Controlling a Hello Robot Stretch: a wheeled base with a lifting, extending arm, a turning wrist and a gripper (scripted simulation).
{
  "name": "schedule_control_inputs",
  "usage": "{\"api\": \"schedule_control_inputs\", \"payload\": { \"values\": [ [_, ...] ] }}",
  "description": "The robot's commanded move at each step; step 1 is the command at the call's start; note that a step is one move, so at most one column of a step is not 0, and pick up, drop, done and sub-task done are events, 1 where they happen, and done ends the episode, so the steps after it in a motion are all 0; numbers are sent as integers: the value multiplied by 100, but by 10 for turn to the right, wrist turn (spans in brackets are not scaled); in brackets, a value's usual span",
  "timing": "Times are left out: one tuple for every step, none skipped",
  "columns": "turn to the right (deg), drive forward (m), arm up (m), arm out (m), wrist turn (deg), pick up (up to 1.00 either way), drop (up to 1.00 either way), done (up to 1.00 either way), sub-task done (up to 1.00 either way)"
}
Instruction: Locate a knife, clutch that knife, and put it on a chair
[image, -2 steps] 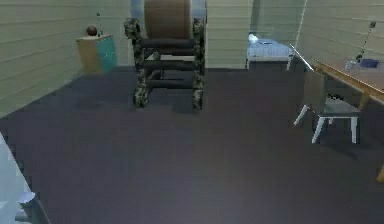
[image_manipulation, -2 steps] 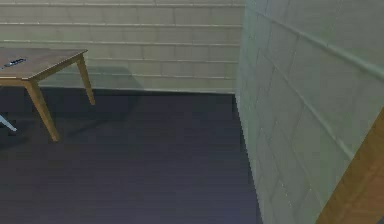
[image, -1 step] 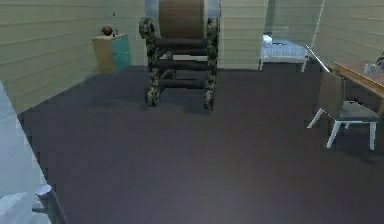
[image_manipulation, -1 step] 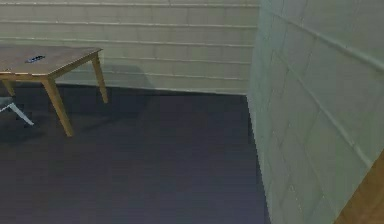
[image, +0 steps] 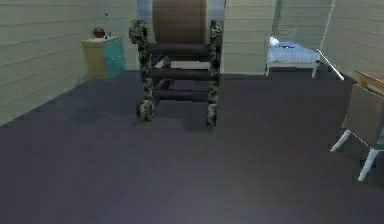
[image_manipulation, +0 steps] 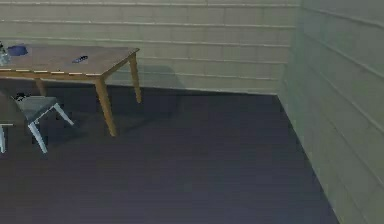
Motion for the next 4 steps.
{"api": "schedule_control_inputs", "payload": {
  "values": [
    [-330,0,0,0,0,0,0,0,0],
    [0,30,0,0,0,0,0,0,0],
    [-450,0,0,0,0,0,0,0,0],
    [-30,0,0,0,0,0,0,0,0]
  ]
}}
